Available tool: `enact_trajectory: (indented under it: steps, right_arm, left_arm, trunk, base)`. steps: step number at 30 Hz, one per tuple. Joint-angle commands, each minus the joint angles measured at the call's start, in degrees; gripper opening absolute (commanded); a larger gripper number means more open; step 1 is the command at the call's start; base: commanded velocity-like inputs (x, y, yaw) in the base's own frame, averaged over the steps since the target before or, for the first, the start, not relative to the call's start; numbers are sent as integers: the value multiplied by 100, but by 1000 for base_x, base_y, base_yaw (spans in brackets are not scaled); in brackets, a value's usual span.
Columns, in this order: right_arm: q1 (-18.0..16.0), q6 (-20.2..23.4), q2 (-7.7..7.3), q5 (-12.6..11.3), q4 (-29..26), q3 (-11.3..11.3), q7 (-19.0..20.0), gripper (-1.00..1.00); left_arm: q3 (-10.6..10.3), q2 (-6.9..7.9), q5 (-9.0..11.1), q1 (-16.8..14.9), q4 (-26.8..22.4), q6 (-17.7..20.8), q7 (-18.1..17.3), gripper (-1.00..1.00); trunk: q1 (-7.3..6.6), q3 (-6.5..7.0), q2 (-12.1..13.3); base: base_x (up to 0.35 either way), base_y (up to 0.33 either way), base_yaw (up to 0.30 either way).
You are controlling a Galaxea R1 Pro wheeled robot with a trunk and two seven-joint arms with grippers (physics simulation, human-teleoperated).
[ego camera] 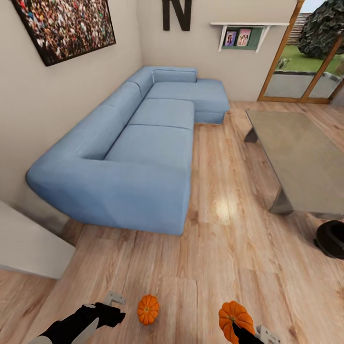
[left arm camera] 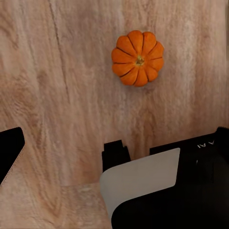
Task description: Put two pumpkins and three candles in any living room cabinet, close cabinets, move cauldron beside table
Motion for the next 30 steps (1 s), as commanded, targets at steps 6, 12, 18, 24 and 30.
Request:
enact_trajectory:
  steps: [6,12,18,24,30]
  right_arm:
    - [-5,-29,-1,-62,5,45,30,-100]
    - [-5,-27,-1,-62,5,43,35,-100]
    - [-5,-28,-1,-56,5,38,42,-100]
    - [-5,-54,13,-25,-35,51,27,-100]
    - [-5,-59,16,11,-17,70,12,-100]
  left_arm:
    - [-21,7,15,-2,-12,15,-1,100]
    - [-21,10,14,-2,-12,14,-1,100]
    - [-21,7,14,-2,-12,13,-1,100]
    - [-6,15,22,-2,-12,17,-1,100]
    - [-12,14,23,-2,-12,8,-1,100]
  trunk:
    - [1,32,-3]
    - [1,69,-3]
    - [1,97,-3]
    - [1,102,-3]
    - [1,103,-3]
  base:
    - [-25,-50,-249]
    - [-22,-71,-247]
    - [-67,-18,-231]
    - [-68,-39,-58]
    - [-94,-2,-3]
